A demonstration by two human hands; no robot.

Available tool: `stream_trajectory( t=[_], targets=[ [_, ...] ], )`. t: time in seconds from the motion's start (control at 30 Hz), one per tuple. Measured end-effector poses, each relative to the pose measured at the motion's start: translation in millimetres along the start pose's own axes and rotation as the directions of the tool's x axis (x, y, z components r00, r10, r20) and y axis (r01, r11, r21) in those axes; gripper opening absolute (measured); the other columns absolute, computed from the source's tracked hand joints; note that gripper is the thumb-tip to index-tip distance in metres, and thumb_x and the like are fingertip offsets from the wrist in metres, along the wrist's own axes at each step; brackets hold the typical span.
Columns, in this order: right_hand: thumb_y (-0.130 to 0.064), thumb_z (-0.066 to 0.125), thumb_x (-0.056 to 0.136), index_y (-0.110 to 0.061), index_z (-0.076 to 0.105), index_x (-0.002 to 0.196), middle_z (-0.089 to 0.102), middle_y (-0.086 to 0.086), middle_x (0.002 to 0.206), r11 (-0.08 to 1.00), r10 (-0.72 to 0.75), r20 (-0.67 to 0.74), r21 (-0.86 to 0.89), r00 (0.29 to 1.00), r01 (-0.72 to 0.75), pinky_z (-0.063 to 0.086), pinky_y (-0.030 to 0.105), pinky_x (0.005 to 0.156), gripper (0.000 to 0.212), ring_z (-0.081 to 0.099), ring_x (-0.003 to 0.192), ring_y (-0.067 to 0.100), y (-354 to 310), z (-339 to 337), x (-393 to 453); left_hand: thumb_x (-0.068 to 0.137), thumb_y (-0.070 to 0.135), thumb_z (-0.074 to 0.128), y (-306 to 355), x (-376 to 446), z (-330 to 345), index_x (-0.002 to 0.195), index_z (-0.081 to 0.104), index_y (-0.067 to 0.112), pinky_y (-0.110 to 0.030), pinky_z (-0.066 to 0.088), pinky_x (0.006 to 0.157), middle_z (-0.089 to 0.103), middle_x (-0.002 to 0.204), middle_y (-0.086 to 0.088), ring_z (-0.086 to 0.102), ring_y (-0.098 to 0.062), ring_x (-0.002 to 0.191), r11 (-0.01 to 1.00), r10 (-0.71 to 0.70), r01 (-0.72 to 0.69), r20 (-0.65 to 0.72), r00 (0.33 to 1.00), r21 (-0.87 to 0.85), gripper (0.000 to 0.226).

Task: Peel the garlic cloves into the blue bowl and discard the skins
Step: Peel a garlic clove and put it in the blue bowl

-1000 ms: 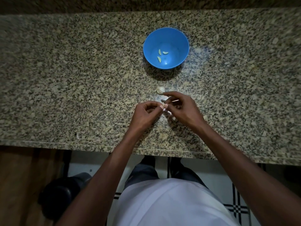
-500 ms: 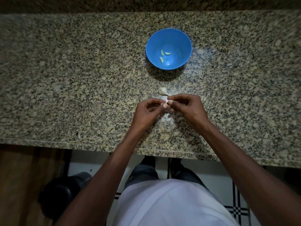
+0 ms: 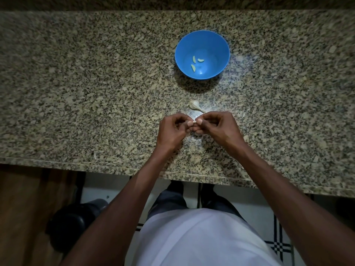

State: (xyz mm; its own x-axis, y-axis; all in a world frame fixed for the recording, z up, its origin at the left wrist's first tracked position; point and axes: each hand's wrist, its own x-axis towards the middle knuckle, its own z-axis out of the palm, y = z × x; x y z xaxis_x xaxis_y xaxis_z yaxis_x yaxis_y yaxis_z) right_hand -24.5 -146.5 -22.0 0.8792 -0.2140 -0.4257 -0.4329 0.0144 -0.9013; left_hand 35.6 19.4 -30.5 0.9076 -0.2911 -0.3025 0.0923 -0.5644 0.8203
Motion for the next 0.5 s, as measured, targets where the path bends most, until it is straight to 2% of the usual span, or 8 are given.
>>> stream_trajectory(
  t=[0.07, 0.13, 0.23, 0.33, 0.4, 0.5],
  targets=[
    [-0.012, 0.074, 0.097, 0.0, 0.074, 0.107, 0.08, 0.013, 0.091, 0.999, -0.003, -0.014, -0.041, 1.0, 0.002, 0.065, 0.046, 0.085, 0.015, 0.08, 0.082, 0.024, -1.9, 0.5, 0.1, 0.094, 0.008, 0.073, 2.8, -0.8, -0.4, 0.104, 0.076, 0.008, -0.023, 0.062, 0.077, 0.075, 0.096, 0.0, 0.072, -0.01, 0.088, 0.999, 0.004, -0.003, -0.011, 1.0, 0.033, 0.011],
    [-0.015, 0.074, 0.097, -0.004, 0.075, 0.107, 0.08, 0.009, 0.088, 0.987, -0.053, -0.054, -0.153, 0.997, 0.044, 0.066, 0.039, 0.079, 0.015, 0.079, 0.077, 0.017, -4.4, 2.3, -2.1, 0.092, 0.007, 0.075, 6.1, -2.4, 1.0, 0.103, 0.075, 0.008, -0.014, 0.059, 0.07, 0.074, 0.093, 0.0, 0.069, -0.006, 0.083, 0.996, 0.025, -0.021, -0.049, 0.998, 0.092, 0.01],
    [-0.017, 0.073, 0.097, -0.008, 0.077, 0.105, 0.078, 0.001, 0.083, 0.898, -0.247, -0.089, -0.396, 0.965, 0.193, 0.064, 0.025, 0.067, 0.012, 0.075, 0.069, 0.005, -5.6, 8.6, -7.6, 0.093, 0.003, 0.071, 11.6, -4.2, 5.7, 0.104, 0.073, 0.006, -0.009, 0.053, 0.064, 0.073, 0.094, -0.003, 0.067, -0.007, 0.078, 0.982, 0.048, -0.032, -0.083, 0.995, 0.185, 0.012],
    [-0.015, 0.072, 0.098, -0.007, 0.078, 0.103, 0.077, 0.001, 0.082, 0.811, -0.346, -0.08, -0.526, 0.935, 0.255, 0.058, 0.015, 0.063, 0.011, 0.069, 0.067, -0.001, -4.6, 13.8, -12.0, 0.092, 0.0, 0.07, 17.4, -5.3, 10.0, 0.104, 0.072, 0.005, -0.006, 0.048, 0.061, 0.072, 0.092, -0.003, 0.066, -0.009, 0.074, 0.967, 0.059, -0.035, -0.088, 0.994, 0.252, 0.013],
    [-0.015, 0.07, 0.099, -0.006, 0.077, 0.103, 0.076, 0.001, 0.082, 0.823, -0.341, -0.128, -0.519, 0.931, 0.23, 0.058, 0.014, 0.063, 0.012, 0.069, 0.066, 0.0, -3.5, 11.3, -13.8, 0.091, 0.001, 0.07, 13.9, -4.7, 5.3, 0.101, 0.072, 0.007, -0.008, 0.049, 0.057, 0.068, 0.085, 0.004, 0.062, -0.003, 0.07, 0.97, 0.008, 0.022, -0.124, 0.992, 0.243, 0.012],
    [-0.016, 0.071, 0.099, -0.006, 0.075, 0.106, 0.077, 0.0, 0.084, 0.906, -0.226, -0.184, -0.4, 0.957, 0.138, 0.063, 0.021, 0.066, 0.013, 0.075, 0.07, 0.004, -1.7, -2.8, -12.3, 0.091, 0.004, 0.072, -1.8, -2.3, -10.2, 0.099, 0.072, 0.009, -0.025, 0.061, 0.076, 0.067, 0.084, 0.007, 0.064, -0.003, 0.075, 0.975, -0.042, 0.077, -0.169, 0.985, 0.206, 0.009]
  ],
)
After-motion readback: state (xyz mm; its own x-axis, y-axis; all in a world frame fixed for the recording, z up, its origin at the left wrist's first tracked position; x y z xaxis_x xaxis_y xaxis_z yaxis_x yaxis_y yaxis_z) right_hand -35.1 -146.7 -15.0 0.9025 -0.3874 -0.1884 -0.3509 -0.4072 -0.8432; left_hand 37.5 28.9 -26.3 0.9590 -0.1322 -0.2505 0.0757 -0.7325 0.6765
